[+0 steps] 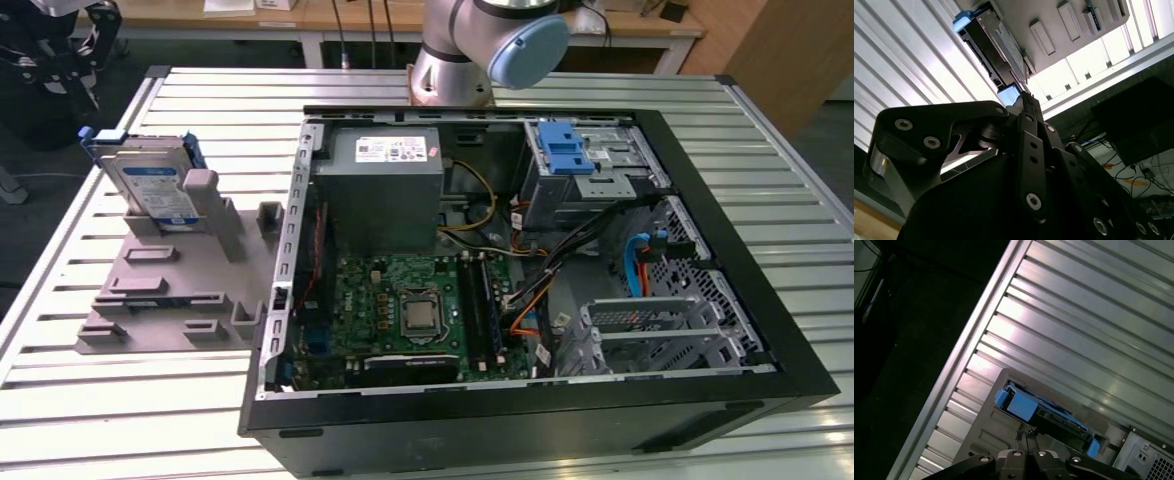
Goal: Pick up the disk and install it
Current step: 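Pick up the disk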
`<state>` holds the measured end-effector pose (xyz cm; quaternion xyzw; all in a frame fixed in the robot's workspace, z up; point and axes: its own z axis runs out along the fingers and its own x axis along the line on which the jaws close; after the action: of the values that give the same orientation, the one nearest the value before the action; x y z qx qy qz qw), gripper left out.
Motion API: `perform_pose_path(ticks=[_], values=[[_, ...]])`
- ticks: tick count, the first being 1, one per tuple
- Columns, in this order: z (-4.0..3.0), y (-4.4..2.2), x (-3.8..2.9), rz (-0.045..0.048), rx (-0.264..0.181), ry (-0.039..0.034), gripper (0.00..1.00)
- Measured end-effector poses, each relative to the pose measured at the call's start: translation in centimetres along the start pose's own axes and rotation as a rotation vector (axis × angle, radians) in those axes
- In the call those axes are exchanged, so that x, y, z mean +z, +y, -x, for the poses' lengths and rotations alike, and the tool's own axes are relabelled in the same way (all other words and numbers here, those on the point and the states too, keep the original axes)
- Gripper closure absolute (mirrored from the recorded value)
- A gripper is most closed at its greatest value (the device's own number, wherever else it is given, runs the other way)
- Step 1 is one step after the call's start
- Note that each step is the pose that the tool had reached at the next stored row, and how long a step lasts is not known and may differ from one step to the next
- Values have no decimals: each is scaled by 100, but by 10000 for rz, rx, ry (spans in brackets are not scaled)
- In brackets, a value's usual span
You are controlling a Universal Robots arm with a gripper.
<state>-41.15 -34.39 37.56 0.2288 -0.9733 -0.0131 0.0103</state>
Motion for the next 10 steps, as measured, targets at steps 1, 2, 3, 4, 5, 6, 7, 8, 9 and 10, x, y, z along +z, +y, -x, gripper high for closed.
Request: perform_pose_path(ticks=[1, 2, 3, 4, 5, 6, 7, 8, 9, 10], values=[[0, 0, 0, 0, 0, 0, 89], [0, 0, 0, 0, -1, 0, 89], [0, 0, 0, 0, -1, 0, 89], [0, 0, 0, 0, -2, 0, 89], [0, 0, 0, 0, -8, 0, 89], [0, 0, 0, 0, -30, 1, 89], [0, 0, 0, -1, -71, 2, 89], [0, 0, 0, -2, -134, 3, 89], [0, 0, 0, -3, -208, 5, 89], [0, 0, 0, -4, -289, 9, 89]])
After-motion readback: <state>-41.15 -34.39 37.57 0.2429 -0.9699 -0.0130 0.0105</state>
